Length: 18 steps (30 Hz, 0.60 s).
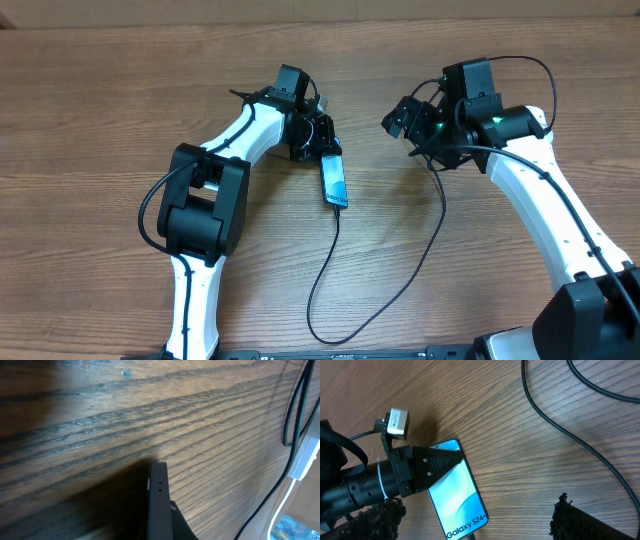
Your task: Plug charger to phone and switch on socket
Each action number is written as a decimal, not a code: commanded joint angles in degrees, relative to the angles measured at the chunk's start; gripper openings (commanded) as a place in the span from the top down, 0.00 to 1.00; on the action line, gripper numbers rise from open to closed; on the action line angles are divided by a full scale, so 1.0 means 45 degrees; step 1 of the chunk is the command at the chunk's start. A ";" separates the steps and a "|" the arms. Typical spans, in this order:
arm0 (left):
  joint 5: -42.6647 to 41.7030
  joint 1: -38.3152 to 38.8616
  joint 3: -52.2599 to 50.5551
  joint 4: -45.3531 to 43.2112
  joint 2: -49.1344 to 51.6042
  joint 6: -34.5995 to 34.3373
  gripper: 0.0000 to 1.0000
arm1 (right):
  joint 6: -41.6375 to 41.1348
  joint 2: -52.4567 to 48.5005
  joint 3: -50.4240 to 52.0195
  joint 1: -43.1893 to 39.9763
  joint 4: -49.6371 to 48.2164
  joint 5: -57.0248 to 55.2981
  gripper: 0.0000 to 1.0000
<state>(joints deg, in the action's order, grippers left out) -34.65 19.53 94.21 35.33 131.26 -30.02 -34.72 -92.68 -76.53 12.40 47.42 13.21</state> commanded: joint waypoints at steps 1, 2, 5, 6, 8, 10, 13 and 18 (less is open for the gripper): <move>0.0466 0.0097 0.0165 0.0112 -0.0068 0.0000 0.90 | 0.0068 0.0306 -0.0131 -0.0034 0.0015 -0.0117 0.02; 0.0466 0.0097 0.0165 0.0121 -0.0068 0.0000 0.90 | 0.0068 0.0306 -0.0131 -0.0034 0.0019 -0.0117 0.02; 0.0461 0.0097 0.0165 0.0170 -0.0068 0.0000 0.89 | 0.0068 0.0306 -0.0131 -0.0034 0.0029 -0.0117 0.02; 0.0466 0.0097 0.0165 0.0185 -0.0068 0.0000 0.89 | 0.0068 0.0306 -0.0131 -0.0034 0.0029 -0.0117 0.02; 0.0461 0.0097 0.0165 0.0199 -0.0068 0.0000 0.89 | 0.0068 0.0306 -0.0131 -0.0034 0.0034 -0.0117 0.02; 0.0461 0.0097 0.0165 0.0204 -0.0068 0.0000 0.89 | 0.0068 0.0306 -0.0131 -0.0034 0.0049 -0.0117 0.02; 0.0461 0.0097 0.0165 0.0204 -0.0068 0.0000 0.87 | 0.0068 0.0306 -0.0131 -0.0034 0.0087 -0.0117 0.02; 0.0461 0.0097 0.0165 0.0209 -0.0068 0.0000 0.83 | 0.0068 0.0306 -0.0131 -0.0034 0.0117 -0.0117 0.02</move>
<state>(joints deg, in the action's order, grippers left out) -34.37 19.53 94.24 35.81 131.26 -30.02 -34.70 -92.68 -76.53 12.40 48.03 13.21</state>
